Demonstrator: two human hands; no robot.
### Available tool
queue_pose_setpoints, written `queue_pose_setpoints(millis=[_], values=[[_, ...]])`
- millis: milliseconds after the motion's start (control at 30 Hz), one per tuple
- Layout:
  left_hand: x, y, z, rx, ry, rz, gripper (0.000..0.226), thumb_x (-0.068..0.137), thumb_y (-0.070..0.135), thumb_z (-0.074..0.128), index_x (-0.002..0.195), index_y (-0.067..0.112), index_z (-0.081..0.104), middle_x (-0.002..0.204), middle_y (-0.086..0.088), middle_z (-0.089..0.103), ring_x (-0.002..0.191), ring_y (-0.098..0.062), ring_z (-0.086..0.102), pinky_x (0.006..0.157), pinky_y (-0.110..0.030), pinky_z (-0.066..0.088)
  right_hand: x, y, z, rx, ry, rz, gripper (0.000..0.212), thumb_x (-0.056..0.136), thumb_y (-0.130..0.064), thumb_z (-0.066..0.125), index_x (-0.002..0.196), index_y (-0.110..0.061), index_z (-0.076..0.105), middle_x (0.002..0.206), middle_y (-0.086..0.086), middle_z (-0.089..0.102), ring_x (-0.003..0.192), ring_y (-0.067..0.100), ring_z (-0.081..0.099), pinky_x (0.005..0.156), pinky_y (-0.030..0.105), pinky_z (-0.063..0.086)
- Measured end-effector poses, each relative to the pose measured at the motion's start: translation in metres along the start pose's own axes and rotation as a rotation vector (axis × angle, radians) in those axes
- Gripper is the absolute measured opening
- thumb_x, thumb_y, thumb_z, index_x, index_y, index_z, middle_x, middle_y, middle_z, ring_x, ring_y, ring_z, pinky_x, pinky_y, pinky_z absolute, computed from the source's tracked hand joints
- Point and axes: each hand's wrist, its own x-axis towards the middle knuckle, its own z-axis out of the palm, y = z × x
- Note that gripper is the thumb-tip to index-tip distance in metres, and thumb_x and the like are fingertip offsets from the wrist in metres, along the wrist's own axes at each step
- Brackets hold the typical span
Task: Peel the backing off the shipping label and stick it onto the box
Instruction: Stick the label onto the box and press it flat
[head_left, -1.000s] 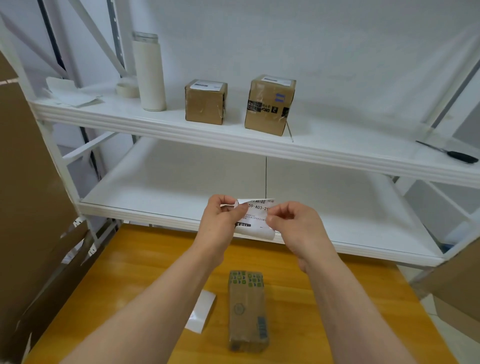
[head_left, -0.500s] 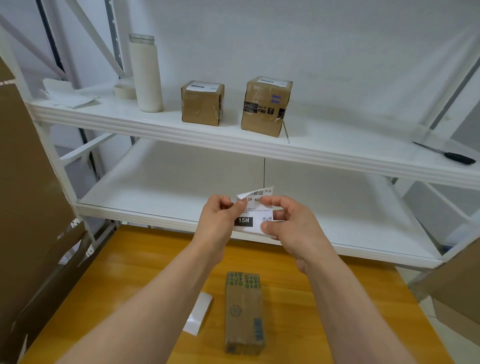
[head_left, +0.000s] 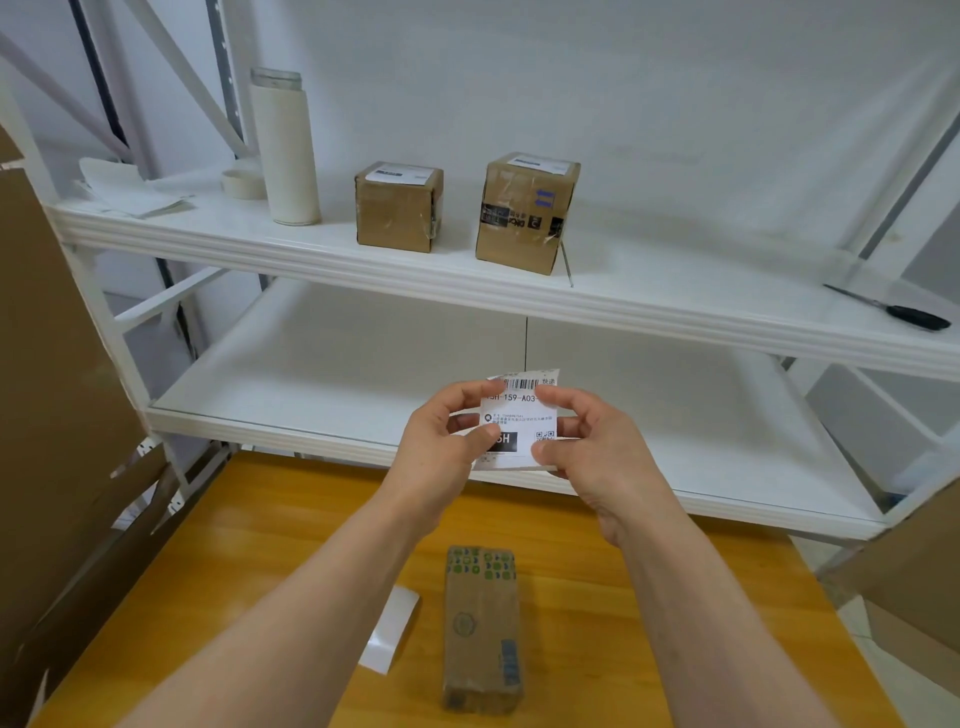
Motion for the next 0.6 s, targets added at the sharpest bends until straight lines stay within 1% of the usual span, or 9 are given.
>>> queue_pose_setpoints(millis=[133, 233, 300, 367, 467, 600], values=[[0.0, 0.002, -0.001, 0.067, -0.096, -0.026, 0.06, 0.088, -0.007, 0.066, 0.13, 0.036, 0.059, 0.125, 0.005, 0.066, 0.113, -0.017, 0.063, 0.079, -0.027, 0.06, 0.0, 0.003, -0.003, -0.029, -0.005, -0.004, 0.062, 0.084, 0.009, 0.069, 0.131, -0.031, 0.06, 0.106, 0.0, 0.072, 0.098, 0.018, 0.069, 0.073, 0.028, 0.057], [-0.001, 0.001, -0.002, 0.156, -0.144, -0.042, 0.073, 0.086, -0.008, 0.067, 0.138, 0.039, 0.05, 0.133, 0.009, 0.057, 0.116, -0.017, 0.062, 0.079, -0.026, 0.059, 0.001, 0.005, -0.005, -0.044, -0.008, -0.005, 0.062, 0.084, 0.009, 0.068, 0.129, -0.033, 0.059, 0.105, 0.0, 0.072, 0.094, 0.015, 0.069, 0.073, 0.028, 0.057], [-0.002, -0.001, -0.002, 0.185, -0.168, -0.043, 0.079, 0.084, -0.01, 0.068, 0.141, 0.04, 0.047, 0.138, 0.009, 0.052, 0.119, -0.018, 0.059, 0.075, -0.024, 0.059, 0.001, 0.008, -0.006, -0.047, -0.011, -0.004, 0.063, 0.084, 0.01, 0.068, 0.129, -0.033, 0.059, 0.106, 0.0, 0.071, 0.093, 0.014, 0.069, 0.072, 0.027, 0.057], [-0.004, -0.003, -0.001, 0.197, -0.181, -0.037, 0.082, 0.082, -0.011, 0.068, 0.142, 0.041, 0.045, 0.141, 0.008, 0.048, 0.119, -0.018, 0.058, 0.073, -0.022, 0.058, 0.001, 0.011, -0.006, -0.062, -0.011, -0.002, 0.063, 0.083, 0.011, 0.068, 0.129, -0.032, 0.059, 0.106, 0.0, 0.071, 0.092, 0.014, 0.069, 0.072, 0.027, 0.056], [-0.007, -0.008, 0.002, 0.216, -0.172, -0.031, 0.084, 0.082, -0.011, 0.069, 0.142, 0.042, 0.044, 0.141, 0.008, 0.046, 0.117, -0.016, 0.058, 0.074, -0.023, 0.059, 0.001, 0.017, -0.007, -0.083, -0.009, 0.005, 0.064, 0.083, 0.011, 0.068, 0.13, -0.031, 0.058, 0.106, 0.0, 0.07, 0.093, 0.015, 0.069, 0.073, 0.029, 0.057], [-0.011, -0.014, 0.004, 0.238, -0.152, -0.036, 0.084, 0.083, -0.012, 0.068, 0.142, 0.042, 0.043, 0.141, 0.01, 0.045, 0.115, -0.015, 0.057, 0.072, -0.024, 0.06, 0.0, 0.023, -0.009, -0.112, -0.009, 0.002, 0.063, 0.083, 0.009, 0.069, 0.13, -0.031, 0.058, 0.104, -0.002, 0.068, 0.089, 0.009, 0.066, 0.073, 0.026, 0.056]])
